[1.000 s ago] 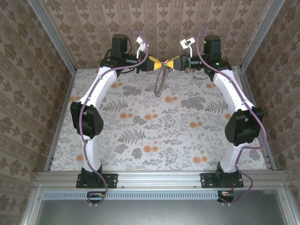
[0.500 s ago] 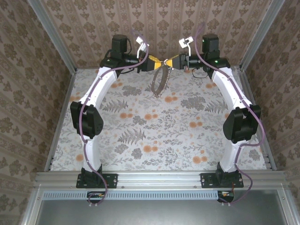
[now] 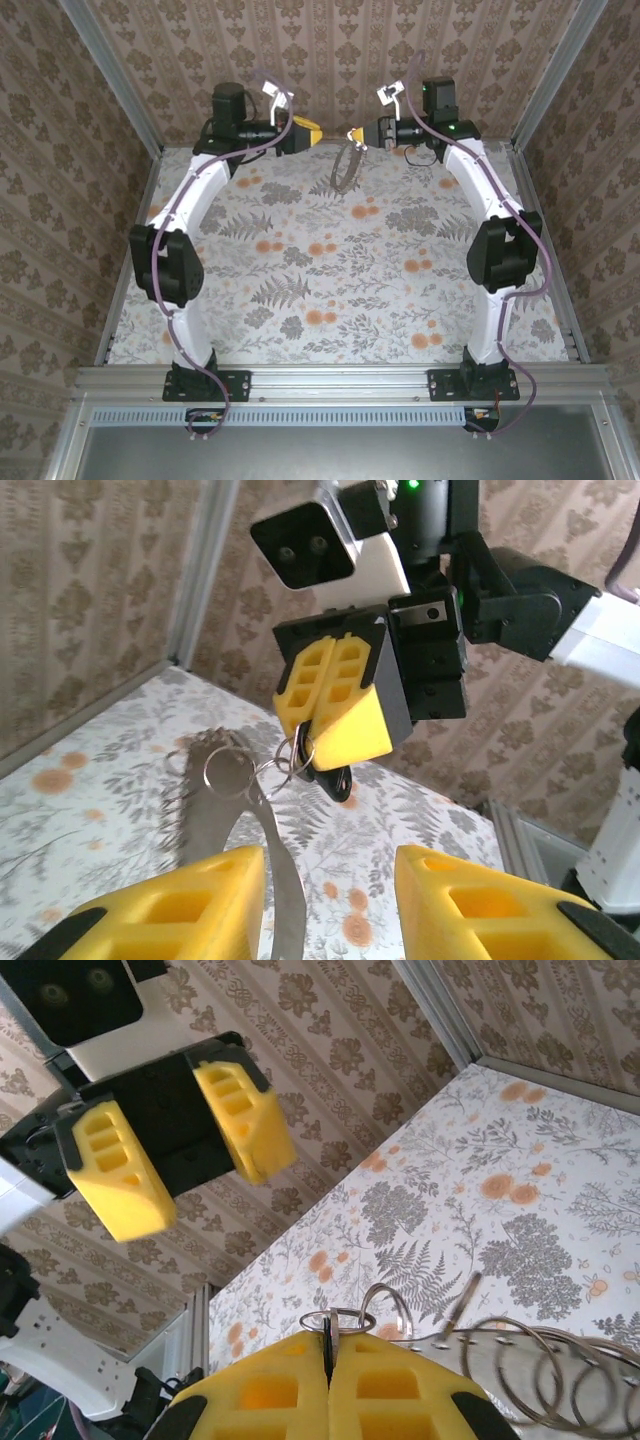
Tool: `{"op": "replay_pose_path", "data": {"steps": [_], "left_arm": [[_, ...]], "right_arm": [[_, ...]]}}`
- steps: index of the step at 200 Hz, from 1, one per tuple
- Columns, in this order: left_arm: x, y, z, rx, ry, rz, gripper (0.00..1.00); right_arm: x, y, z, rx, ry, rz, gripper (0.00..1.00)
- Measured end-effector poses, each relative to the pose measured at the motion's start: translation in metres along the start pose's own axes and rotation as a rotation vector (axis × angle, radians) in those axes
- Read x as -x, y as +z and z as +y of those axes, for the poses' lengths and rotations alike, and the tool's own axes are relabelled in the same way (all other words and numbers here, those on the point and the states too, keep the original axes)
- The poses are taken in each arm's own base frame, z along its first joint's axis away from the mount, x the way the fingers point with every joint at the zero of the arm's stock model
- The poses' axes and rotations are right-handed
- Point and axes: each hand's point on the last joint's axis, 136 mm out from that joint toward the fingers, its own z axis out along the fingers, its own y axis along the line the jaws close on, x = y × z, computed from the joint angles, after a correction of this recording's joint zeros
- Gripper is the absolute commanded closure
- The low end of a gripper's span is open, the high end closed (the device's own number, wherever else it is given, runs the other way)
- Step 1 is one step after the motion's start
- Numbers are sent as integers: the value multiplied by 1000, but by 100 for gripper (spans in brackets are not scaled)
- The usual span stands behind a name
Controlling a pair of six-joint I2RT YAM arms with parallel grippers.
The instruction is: Put the keys on the keyring
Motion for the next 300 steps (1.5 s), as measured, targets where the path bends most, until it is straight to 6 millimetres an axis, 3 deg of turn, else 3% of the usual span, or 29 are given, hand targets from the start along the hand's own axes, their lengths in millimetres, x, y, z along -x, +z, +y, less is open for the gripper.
{"op": "replay_pose_path", "data": {"steps": [58, 110, 140, 163, 205, 226, 245, 300], "left_arm": [[-5, -26, 19, 144, -48, -52, 60], [0, -44, 16, 205, -49, -79, 59], [6, -56, 14, 232, -35, -98, 59], [4, -59, 12, 240, -35, -102, 59], [-16, -58, 16, 245, -85, -92, 59], [-27, -56, 19, 249, -112, -81, 59], [-33, -52, 17, 247, -122, -76, 59], [-32, -39, -1, 220, -101, -70, 59]], "right_arm": [[3, 18, -41, -7, 43, 8, 100], [5, 40, -88, -4, 112, 2, 100], [-6, 50, -101, 1, 163, 15, 100], [-35, 59, -111, 3, 214, 48, 100], [-138, 76, -121, -8, 410, 147, 100], [-176, 77, -116, -25, 465, 180, 100], [-193, 76, -106, -33, 477, 195, 100], [-205, 76, -73, -44, 436, 210, 100]]}}
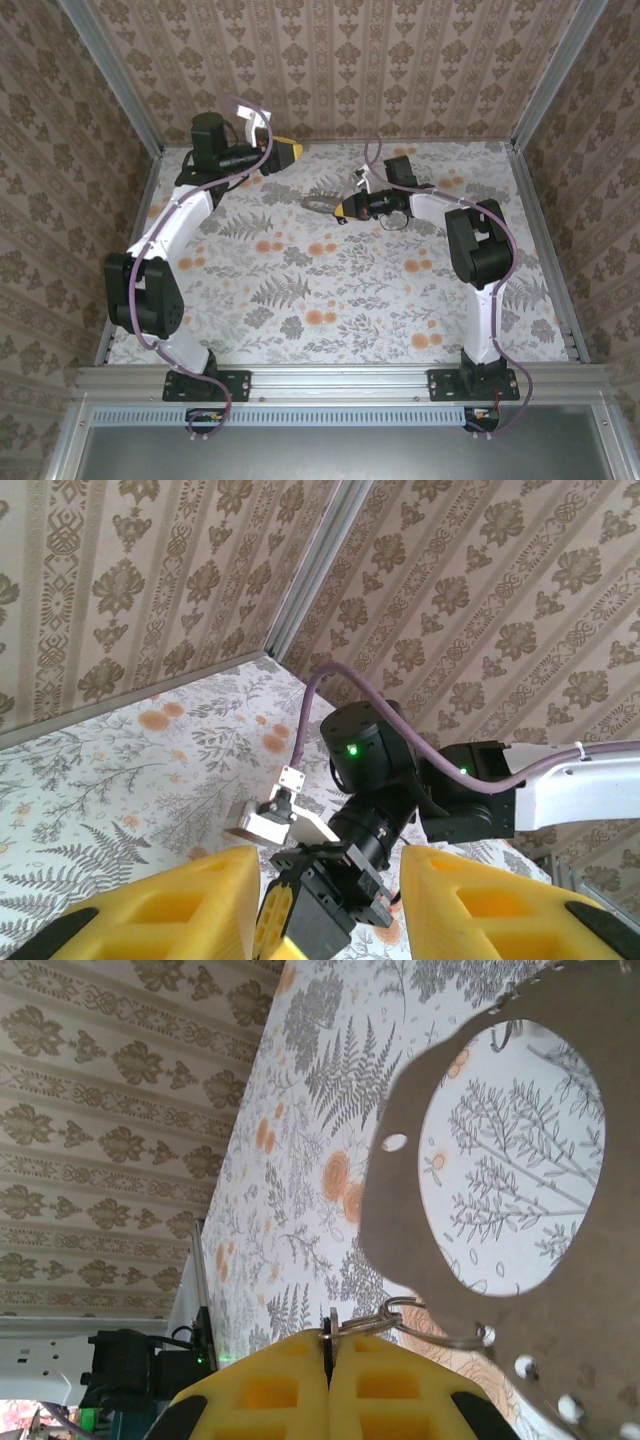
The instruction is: Put the keys on the keyring
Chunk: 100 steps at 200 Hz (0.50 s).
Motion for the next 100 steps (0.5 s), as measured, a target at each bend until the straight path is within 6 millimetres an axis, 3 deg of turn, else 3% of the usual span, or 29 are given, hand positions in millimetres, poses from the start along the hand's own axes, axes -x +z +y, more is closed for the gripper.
{"op": "replay_pose_path", "data": {"steps": [71, 100], "left_arm": [[-7, 8, -9, -12, -2, 13, 58], [-7, 10, -9, -9, -2, 14, 58]], "right_arm": [[-54, 20, -21, -60, 84, 81, 100], [-68, 26, -23, -68, 93, 106, 77]]}}
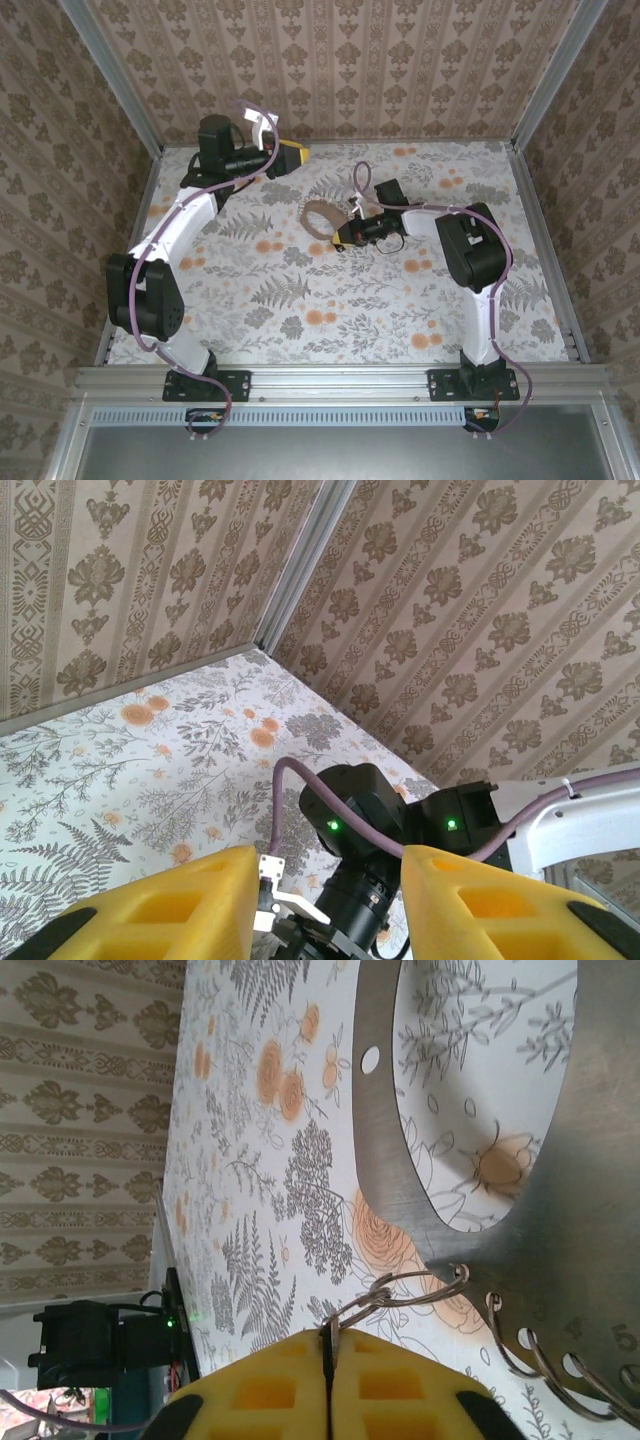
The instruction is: Put the keys on the keyring
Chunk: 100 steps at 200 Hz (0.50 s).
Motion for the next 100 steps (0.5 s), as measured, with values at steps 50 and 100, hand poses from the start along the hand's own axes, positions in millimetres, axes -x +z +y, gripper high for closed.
{"op": "replay_pose_path", "data": {"steps": [50, 100], "left_arm": [[-3, 4, -4, -10, -4, 10, 57], [-5, 7, -8, -15, -5, 16, 50]], "right_arm": [[-39, 2, 9, -14, 22, 38, 57], [-48, -27, 48, -19, -53, -26, 43]]}}
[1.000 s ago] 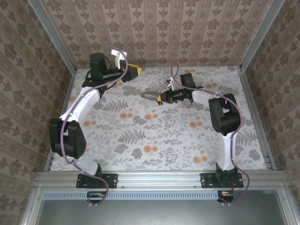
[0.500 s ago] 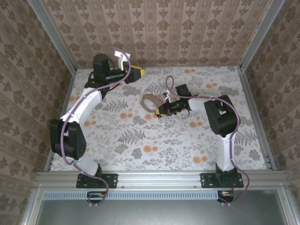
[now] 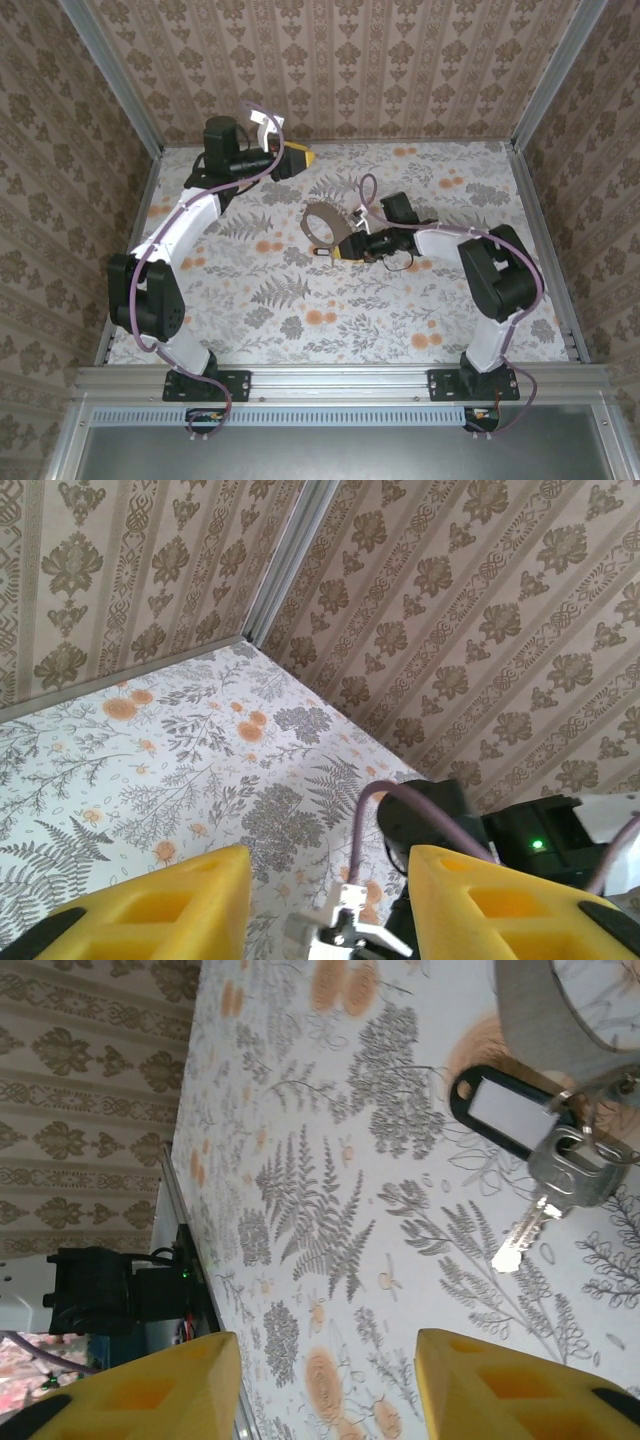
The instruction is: Put the keys on the keyring
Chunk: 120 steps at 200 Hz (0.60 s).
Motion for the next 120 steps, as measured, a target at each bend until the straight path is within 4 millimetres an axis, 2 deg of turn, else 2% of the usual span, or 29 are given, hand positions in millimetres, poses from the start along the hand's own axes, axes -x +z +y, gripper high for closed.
{"op": "replay_pose_path", "data": {"steps": [10, 15, 21, 27, 32, 47, 52, 69, 91, 107, 110, 120], "left_arm": [[0, 0, -1, 4, 5, -2, 41], [0, -1, -2, 8, 2, -3, 36], [0, -3, -3, 13, 4, -5, 31], [1, -4, -4, 18, 9, -8, 21], [1, -6, -6, 21, 19, -10, 19], [4, -11, -10, 39, 25, -21, 15], [5, -13, -11, 47, 29, -26, 15], [8, -21, -14, 85, 41, -43, 13], [10, -38, -9, 190, 72, -89, 11], [6, -55, 2, 315, 108, -140, 4], [5, -59, 4, 340, 115, -147, 1], [0, -71, 12, 424, 148, -175, 0]], "right_arm": [[5, -7, 9, -3, -25, -23, 39], [8, -10, 13, -5, -40, -35, 29], [11, -15, 18, -11, -59, -51, 27], [15, -20, 23, -18, -74, -69, 24], [18, -25, 26, -26, -79, -85, 13], [30, -42, 37, -48, -113, -139, 8], [35, -49, 40, -59, -125, -162, 1], [54, -75, 50, -106, -173, -245, 0], [78, -119, 57, -218, -221, -392, 0], [93, -154, 52, -333, -230, -510, 0], [95, -160, 52, -353, -232, -530, 0], [103, -183, 47, -435, -229, -609, 0]]}}
